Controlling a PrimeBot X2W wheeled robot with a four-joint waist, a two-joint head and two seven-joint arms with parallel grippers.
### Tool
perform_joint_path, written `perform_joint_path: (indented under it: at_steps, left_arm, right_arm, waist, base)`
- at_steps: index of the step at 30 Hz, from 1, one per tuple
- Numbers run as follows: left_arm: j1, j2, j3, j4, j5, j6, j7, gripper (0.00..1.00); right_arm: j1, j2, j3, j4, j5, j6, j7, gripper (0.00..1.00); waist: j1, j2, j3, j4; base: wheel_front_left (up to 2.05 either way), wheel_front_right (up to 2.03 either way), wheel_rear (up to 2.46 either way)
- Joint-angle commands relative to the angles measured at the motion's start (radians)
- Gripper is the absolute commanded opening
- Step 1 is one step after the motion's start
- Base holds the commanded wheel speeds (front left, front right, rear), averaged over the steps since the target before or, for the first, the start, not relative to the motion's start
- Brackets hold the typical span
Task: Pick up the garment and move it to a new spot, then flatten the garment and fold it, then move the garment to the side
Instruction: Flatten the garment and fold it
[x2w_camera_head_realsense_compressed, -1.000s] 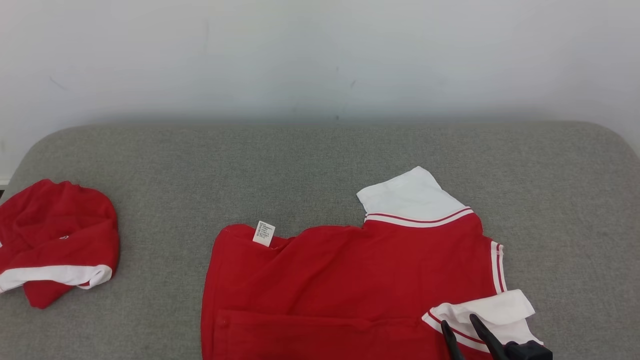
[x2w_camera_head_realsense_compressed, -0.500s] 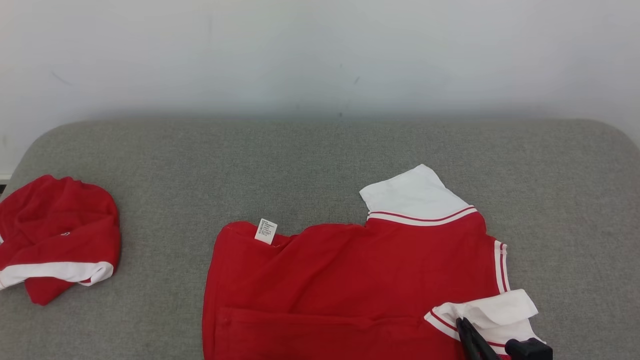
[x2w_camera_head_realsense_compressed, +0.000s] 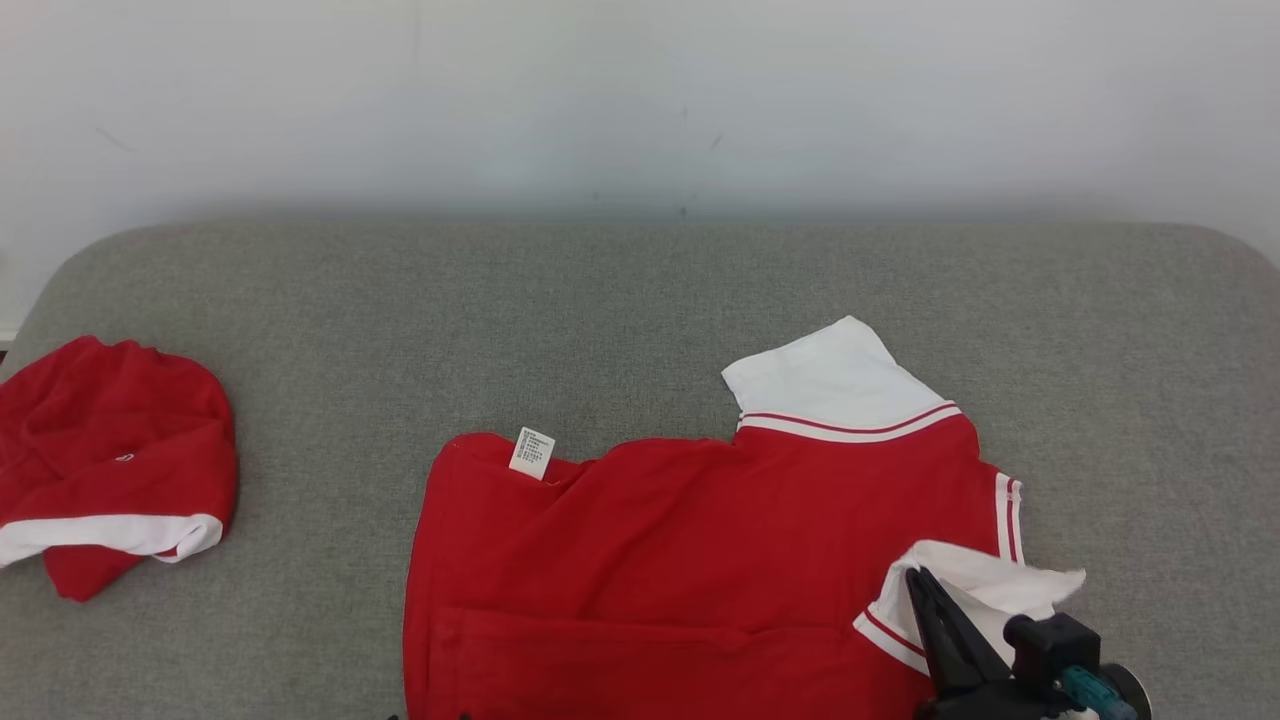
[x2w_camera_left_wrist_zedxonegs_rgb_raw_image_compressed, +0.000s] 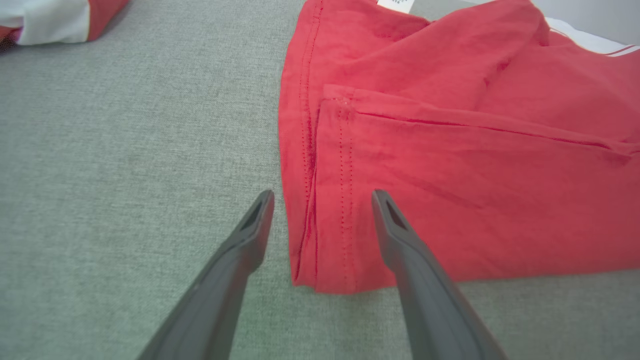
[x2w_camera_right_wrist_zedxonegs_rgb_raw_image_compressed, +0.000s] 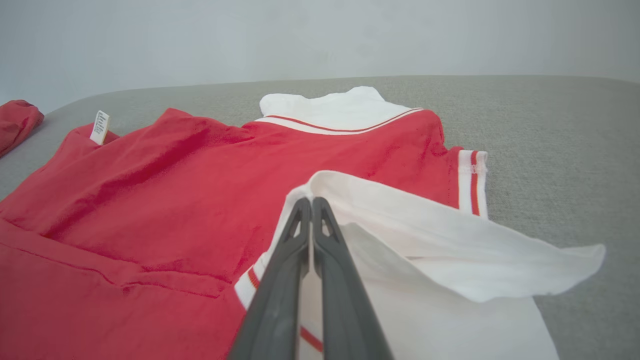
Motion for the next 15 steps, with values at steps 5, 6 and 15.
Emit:
perform_joint_path:
  at_steps: [5,6,15]
  left_arm:
    - [-0.037,0.001,-0.016,-0.003,0.019,0.001,-0.003,1.00]
    - [-0.037,0.001,-0.016,-0.003,0.019,0.001,-0.003,1.00]
    - [-0.100,0.001,-0.010,-0.019,0.047,0.013,-0.003,1.00]
  right_arm:
    - [-0.098,-0.006,0.017,0.064,-0.031,-0.003,0.000,0.92]
    - [-0.098,-0.006,0.017,0.064,-0.031,-0.003,0.000,0.92]
    - [-0.154,0.019,-0.047,0.013,-0.085,-0.003,0.000,1.00]
  waist:
    - [0.0000,0.0000,0.033,0.016]
    - [0.0000,0.0000,0.033,0.016]
    - [0.0000,0.0000,0.068,0.031]
  base:
    - [0.00,0.00,0.00]
    - [0.00,0.00,0.00]
    - [0.00,0.00,0.00]
